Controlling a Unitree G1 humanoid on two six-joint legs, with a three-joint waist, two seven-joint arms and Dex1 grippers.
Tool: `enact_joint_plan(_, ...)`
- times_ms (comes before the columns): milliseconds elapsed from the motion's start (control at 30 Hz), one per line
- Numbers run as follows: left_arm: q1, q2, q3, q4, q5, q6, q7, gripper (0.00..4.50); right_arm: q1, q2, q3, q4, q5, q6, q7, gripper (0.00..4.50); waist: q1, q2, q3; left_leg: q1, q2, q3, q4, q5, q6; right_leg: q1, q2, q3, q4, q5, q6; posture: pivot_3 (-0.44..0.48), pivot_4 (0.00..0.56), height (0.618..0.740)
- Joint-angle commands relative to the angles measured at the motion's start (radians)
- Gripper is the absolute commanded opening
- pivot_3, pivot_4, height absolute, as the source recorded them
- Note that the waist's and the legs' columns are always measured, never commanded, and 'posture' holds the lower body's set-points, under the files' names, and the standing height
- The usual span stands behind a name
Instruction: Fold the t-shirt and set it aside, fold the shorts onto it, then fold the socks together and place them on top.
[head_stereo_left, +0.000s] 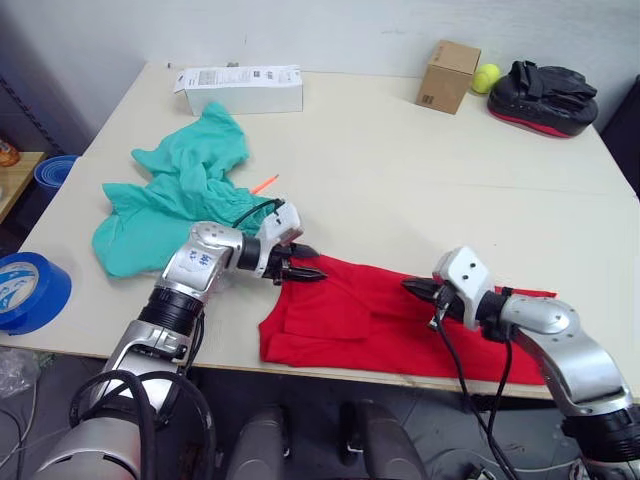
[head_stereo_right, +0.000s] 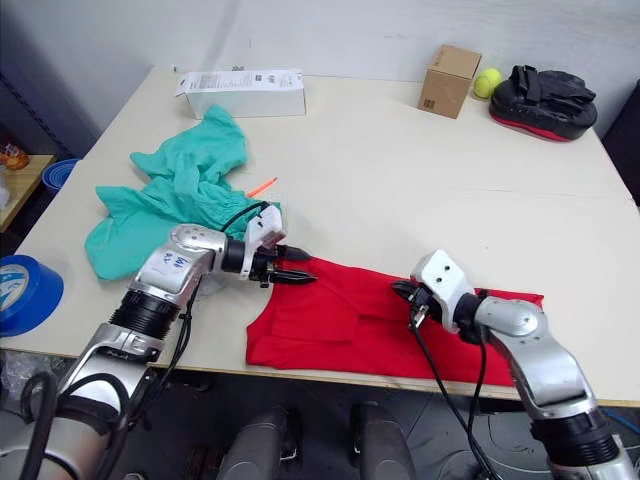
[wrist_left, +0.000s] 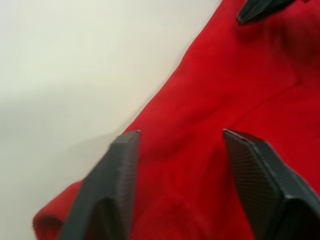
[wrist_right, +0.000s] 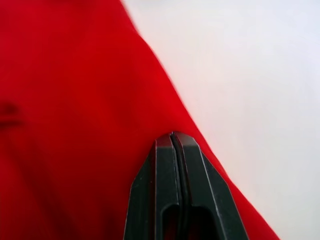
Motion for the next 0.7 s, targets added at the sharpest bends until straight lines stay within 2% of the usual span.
enact_joint_plan(33,-0.016,-0.02,-0.022,0.057,0.055,-0.031,0.031,1.56,0.045,-0.002,-0.075,0.017,-0.028,0.016,-0.066,0.0,0.002,0.0,0.0,0.001,0.0,0.0,0.0,0.0,0.0,0.001,0.0,0.0,0.0,0.0,0.0,0.0,0.15,0.74)
enact_joint_plan(233,-0.017,-0.036,-0.014,0.098,0.075,-0.078,0.042,1.56,0.116,-0.043,-0.226,0.06,-0.013,0.005,-0.082,0.0,0.011,0.0,-0.001,0.002,0.0,0.0,0.0,-0.001,0.001,0.003,-0.001,0.0,0.0,0.0,0.0,0.0,0.15,0.74)
enact_joint_plan(533,-0.01,-0.028,0.015,0.086,0.061,-0.089,0.054,1.56,0.115,-0.133,-0.416,0.356,-0.031,-0.176,-0.072,0.0,0.011,0.001,-0.001,0.003,0.0,0.0,0.0,0.0,0.001,0.003,-0.001,0.0,0.0,0.0,0.0,0.0,0.15,0.74)
enact_joint_plan(633,-0.007,-0.027,0.019,0.078,0.06,-0.087,0.055,1.56,0.097,-0.116,-0.492,0.313,0.061,-0.209,-0.024,0.0,0.001,0.002,-0.002,0.003,0.0,0.001,-0.001,0.0,0.001,0.003,0.0,0.0,0.0,0.0,0.0,0.0,0.15,0.74)
enact_joint_plan(700,-0.001,-0.026,0.019,0.065,0.059,-0.089,0.051,1.56,0.111,-0.109,-0.515,0.214,0.128,-0.185,0.015,0.0,-0.003,0.002,-0.002,0.003,0.0,0.001,-0.001,0.0,0.001,0.003,0.0,0.0,0.0,0.0,0.0,0.0,0.15,0.74)
